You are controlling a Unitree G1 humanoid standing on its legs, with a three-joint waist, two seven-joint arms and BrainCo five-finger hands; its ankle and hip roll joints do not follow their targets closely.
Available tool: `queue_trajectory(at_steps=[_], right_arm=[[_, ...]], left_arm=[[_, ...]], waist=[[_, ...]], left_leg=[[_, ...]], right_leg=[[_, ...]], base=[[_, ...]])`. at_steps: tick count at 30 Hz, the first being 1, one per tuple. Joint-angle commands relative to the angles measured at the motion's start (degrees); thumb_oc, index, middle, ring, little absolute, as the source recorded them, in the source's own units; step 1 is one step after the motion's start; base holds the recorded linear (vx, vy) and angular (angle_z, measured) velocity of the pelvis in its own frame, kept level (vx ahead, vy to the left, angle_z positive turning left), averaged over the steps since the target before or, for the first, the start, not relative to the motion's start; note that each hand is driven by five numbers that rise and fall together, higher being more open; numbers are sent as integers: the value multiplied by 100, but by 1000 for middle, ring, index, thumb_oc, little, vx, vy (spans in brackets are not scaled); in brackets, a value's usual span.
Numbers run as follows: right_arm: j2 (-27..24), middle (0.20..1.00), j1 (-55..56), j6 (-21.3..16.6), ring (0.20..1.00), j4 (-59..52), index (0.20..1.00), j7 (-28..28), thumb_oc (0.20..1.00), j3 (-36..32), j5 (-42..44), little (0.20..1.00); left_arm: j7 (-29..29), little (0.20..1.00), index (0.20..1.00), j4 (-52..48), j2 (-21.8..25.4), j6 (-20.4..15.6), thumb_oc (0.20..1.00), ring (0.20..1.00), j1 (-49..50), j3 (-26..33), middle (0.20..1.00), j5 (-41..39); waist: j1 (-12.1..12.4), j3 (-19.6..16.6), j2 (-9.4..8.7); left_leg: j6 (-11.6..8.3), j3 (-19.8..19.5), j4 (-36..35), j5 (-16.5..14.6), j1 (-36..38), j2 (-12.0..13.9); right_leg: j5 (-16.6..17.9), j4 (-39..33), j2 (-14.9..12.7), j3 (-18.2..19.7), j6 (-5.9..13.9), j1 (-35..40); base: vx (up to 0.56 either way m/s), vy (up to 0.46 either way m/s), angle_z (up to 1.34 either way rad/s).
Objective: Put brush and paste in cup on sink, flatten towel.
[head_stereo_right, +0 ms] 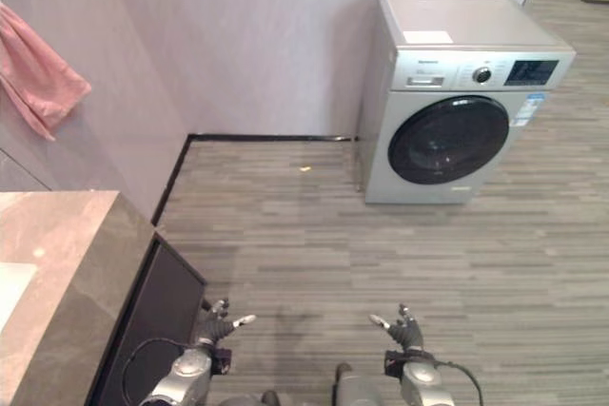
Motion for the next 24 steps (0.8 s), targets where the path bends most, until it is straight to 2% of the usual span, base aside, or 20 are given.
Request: queue_trajectory(at_steps=[1,3,4,5,7,9,11,14,17,20,21,24], right_arm=[[-59,1000,-16,-169,1000,-429,1000,2,1000,-110,-117,1000],[-78,1000,39,-179,1000,-568,1000,11,1000,-131,-154,1000],[-78,1000,47,-190,1000,-670,1000,2,1000,-154,-139,1000],[-71,1000,115,-209,1000,-751,1000,-20,1000,-202,-118,1000],[-70,1000,127,-228,1000,-737,1000,-34,1000,-236,-89,1000],[-106,1000,172,-245,1000,-794,1000,-28,1000,-250,-120,1000],[-166,1000,220,-214,1000,-853,1000,2,1000,-203,-358,1000],[-220,1000,291,-178,1000,-928,1000,7,1000,-175,-541,1000],[-229,1000,375,-233,1000,-948,1000,6,1000,-257,-339,1000],[-317,1000,409,-283,1000,-947,1000,13,1000,-352,-180,1000],[-383,1000,404,-283,1000,-926,1000,13,1000,-341,-245,1000],[-583,1000,245,-268,1000,-862,1000,-111,1000,-259,-472,1000]], left_arm=[[20,1000,1000,-493,261,-305,1000,1000,-21,12,1000,136],[28,1000,1000,-609,318,-326,1000,1000,38,63,1000,83],[19,1000,1000,-674,357,-319,1000,1000,59,79,1000,94],[5,1000,1000,-621,375,-298,1000,1000,100,88,1000,190],[0,1000,1000,-542,380,-299,1000,1000,83,92,1000,248],[2,1000,1000,-375,354,-302,1000,1000,61,139,1000,262],[-39,1000,1000,-251,320,-294,1000,1000,33,115,1000,413],[-6,1000,1000,-171,308,-306,1000,1000,13,112,1000,499],[42,1000,1000,-8,193,-307,1000,1000,-38,83,1000,448],[56,1000,1000,81,99,-284,1000,1000,-74,48,1000,403],[39,1000,1000,53,80,-295,1000,1000,-73,38,1000,354],[39,1000,1000,-72,61,-303,1000,1000,-306,-3,1000,52]], waist=[[-12,218,-77],[-85,343,-116],[-116,415,-111],[-165,445,-114],[-206,440,-121],[-288,429,-194],[-375,403,-268],[-407,352,-280],[-447,190,-281],[-470,-31,-164],[-453,-53,-140],[-438,77,-165]], left_leg=[[264,-167,-5,-155,201,-366],[329,-241,-87,-165,265,-435],[366,-250,-120,-167,294,-434],[390,-213,-185,-232,405,-465],[382,-234,-242,-265,486,-491],[339,-288,-340,-353,642,-590],[238,-391,-407,-445,877,-617],[169,-462,-464,-499,1067,-577],[41,-632,-502,-443,1257,-436],[-193,-780,-399,-110,1265,-148],[-306,-815,-98,125,1131,-64],[-665,-910,1495,968,260,148]], right_leg=[[514,147,-135,61,533,150],[957,692,-137,245,690,-173],[997,962,-85,271,696,-357],[971,778,-164,173,656,-532],[948,594,-133,153,627,-609],[1039,-180,-201,101,635,-730],[1352,-1019,-271,51,706,-777],[1432,-1209,-217,-52,702,-759],[1398,-1180,-33,82,572,-569],[1305,-1264,199,-68,406,-382],[1247,-1303,239,-111,341,-310],[1054,-1453,219,-359,40,-1]], base=[[-13,131,1],[-30,104,2],[40,101,2],[59,74,0],[130,19,-12],[226,-39,17],[317,-87,21],[255,-100,11],[284,-171,28],[272,-219,48],[250,-248,46],[152,-242,34]])
